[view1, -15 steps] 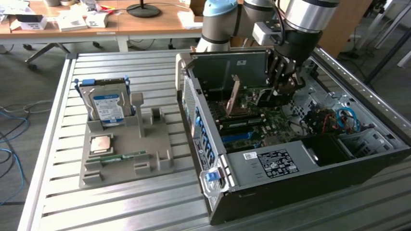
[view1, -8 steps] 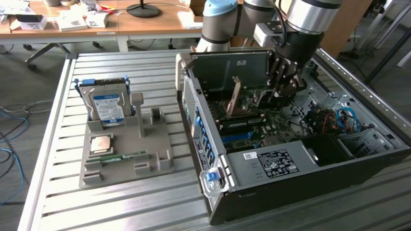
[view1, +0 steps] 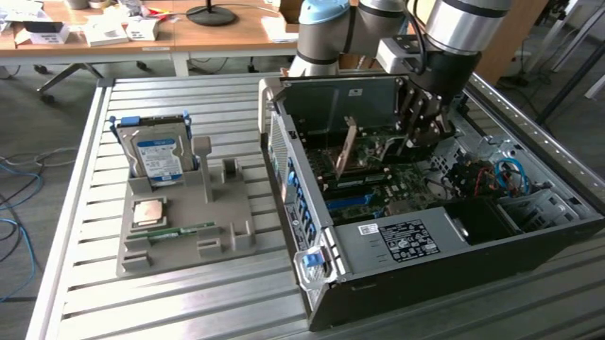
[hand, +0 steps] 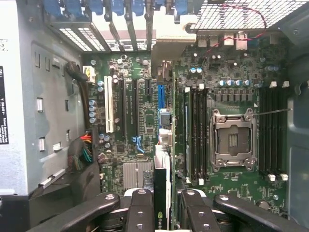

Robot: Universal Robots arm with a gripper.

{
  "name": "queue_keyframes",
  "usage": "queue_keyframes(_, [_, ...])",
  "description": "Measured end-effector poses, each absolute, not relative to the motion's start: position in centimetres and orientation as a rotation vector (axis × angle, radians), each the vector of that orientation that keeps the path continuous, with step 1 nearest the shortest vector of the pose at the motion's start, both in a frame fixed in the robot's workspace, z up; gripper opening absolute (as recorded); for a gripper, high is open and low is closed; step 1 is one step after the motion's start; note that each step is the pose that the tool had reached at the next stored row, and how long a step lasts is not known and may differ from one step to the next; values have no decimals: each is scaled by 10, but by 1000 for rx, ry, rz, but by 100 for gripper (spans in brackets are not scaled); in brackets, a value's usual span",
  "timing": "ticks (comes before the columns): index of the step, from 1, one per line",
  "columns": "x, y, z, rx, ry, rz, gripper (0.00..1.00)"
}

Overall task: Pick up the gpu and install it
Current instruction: 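Insert the gpu into the slot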

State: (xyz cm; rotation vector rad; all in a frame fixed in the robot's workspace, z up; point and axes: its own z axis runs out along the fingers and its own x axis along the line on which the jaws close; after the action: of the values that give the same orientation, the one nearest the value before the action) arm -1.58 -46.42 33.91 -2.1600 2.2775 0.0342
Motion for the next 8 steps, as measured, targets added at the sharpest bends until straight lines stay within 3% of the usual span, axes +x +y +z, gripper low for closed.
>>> queue_keyframes(8, [-16,-464,334,-2160,2277,34,27])
